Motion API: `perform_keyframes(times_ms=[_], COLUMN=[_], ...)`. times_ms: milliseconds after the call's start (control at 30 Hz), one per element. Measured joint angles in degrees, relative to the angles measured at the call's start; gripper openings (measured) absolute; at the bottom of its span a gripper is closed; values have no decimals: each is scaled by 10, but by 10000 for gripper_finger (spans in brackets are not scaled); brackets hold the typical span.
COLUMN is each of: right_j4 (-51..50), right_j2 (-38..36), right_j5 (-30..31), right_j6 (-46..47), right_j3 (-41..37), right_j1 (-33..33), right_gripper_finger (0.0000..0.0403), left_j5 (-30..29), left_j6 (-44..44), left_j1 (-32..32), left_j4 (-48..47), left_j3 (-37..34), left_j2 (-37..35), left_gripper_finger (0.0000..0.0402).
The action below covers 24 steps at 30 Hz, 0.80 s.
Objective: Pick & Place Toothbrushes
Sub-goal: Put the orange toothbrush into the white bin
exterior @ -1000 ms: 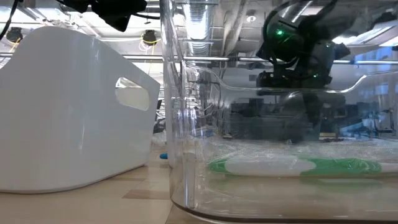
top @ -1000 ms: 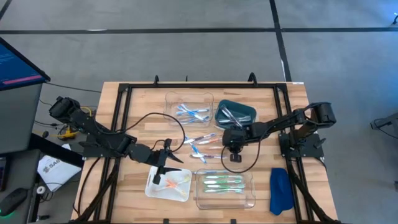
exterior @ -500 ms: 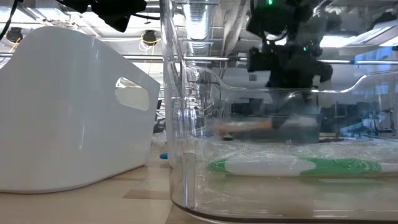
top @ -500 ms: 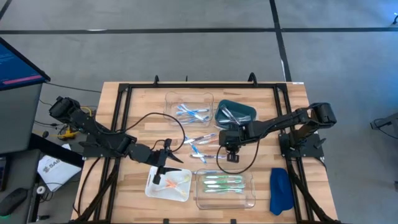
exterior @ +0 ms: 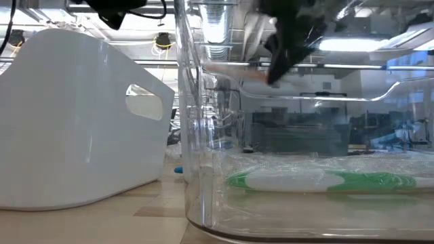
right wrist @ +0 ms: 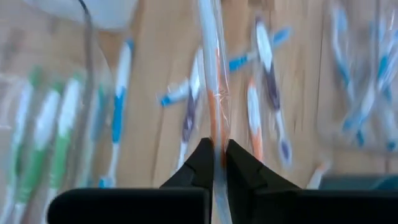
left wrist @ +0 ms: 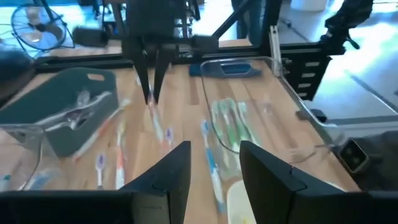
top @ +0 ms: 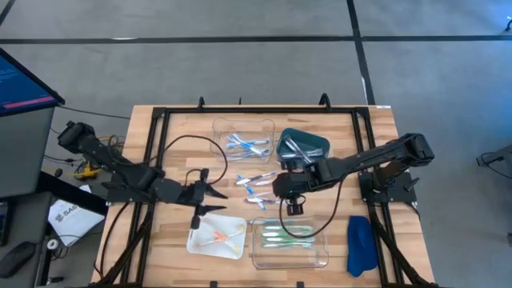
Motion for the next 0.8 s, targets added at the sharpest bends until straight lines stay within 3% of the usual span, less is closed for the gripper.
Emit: perform_keyframes(times_ms=[367, 700, 800], right_j4=[-13, -45, -101], right_j2=[31, 154, 200], right_j5=[1, 5, 21], right_j6=[-32, -69, -87], right_j3=[99, 225, 282], right_j1=[16, 30, 33], right_gripper_finger=[12, 22, 19], left_j5=[-9, -12, -12], left_j6=[-16, 19, 13], left_j1=[-20, -66, -73], left_j4=[-20, 10, 21], left_j3=[0, 0, 0], left_j2=[-16, -15, -16], left_gripper_finger=[131, 131, 131])
